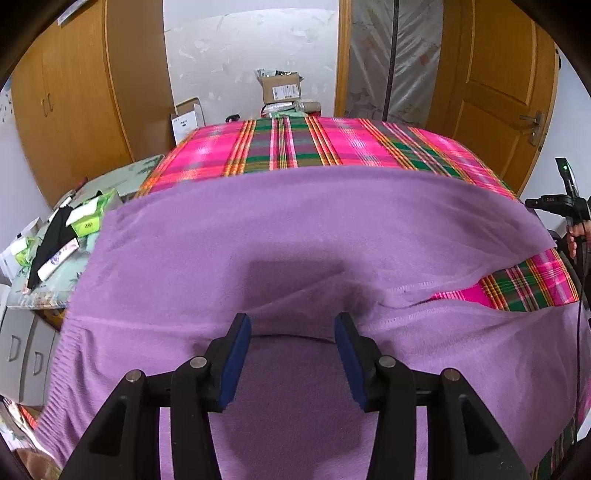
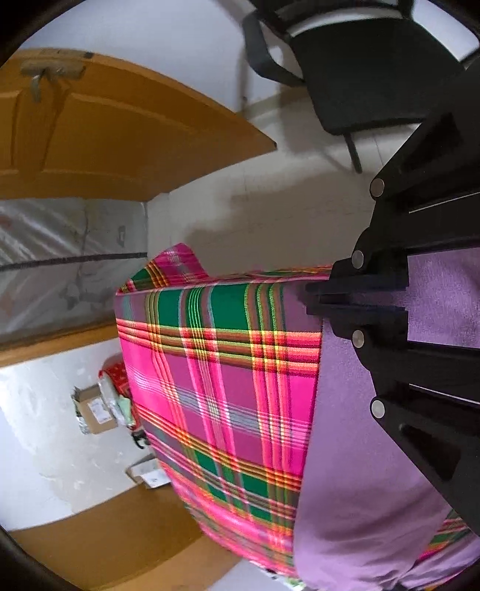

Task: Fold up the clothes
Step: 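Release the pant edge from the right gripper and move both grippers toward the pants' waistband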

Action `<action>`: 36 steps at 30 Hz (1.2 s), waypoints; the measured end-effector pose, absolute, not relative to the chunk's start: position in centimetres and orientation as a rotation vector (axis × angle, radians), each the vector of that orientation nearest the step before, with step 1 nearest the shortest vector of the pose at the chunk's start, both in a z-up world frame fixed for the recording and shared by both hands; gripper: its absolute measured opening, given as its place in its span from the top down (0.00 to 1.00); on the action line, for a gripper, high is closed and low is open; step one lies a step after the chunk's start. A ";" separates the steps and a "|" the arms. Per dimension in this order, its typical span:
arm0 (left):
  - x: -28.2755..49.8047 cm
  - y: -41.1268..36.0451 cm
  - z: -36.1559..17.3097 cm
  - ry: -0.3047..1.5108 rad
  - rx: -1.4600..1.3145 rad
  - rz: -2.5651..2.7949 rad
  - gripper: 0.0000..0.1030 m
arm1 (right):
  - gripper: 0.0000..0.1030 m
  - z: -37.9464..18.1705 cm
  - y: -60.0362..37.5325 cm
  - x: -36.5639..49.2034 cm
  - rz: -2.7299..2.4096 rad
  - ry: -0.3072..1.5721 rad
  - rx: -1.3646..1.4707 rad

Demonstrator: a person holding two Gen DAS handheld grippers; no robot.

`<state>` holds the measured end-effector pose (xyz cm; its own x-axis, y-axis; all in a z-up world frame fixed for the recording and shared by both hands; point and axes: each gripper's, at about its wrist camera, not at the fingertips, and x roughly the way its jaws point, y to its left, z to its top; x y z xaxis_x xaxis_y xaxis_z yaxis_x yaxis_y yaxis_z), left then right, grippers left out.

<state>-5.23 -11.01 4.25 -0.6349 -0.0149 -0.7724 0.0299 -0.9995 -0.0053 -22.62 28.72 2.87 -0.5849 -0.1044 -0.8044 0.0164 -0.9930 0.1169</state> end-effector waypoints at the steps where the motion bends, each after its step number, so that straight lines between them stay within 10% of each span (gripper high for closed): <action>1: -5.2 -11.5 4.8 0.024 1.316 -2.820 0.53 | 0.96 3.3 28.6 -22.6 -2.758 -0.138 1.376; 5: -5.1 -13.5 6.6 -0.001 1.259 -2.815 0.53 | 0.91 5.3 28.2 -22.3 -2.836 -0.132 1.293; 9: -6.1 -16.6 7.7 -0.073 1.240 -2.768 0.54 | 0.65 6.9 25.1 -21.6 -2.754 -0.086 1.204; 22: -11.7 -24.9 7.4 -0.228 1.342 -2.702 0.53 | 0.65 7.9 5.1 -19.6 -2.277 0.359 1.010; 36: -17.6 -32.8 3.2 -0.104 1.474 -2.710 0.53 | 0.64 4.9 -5.5 -24.1 -2.031 0.401 1.027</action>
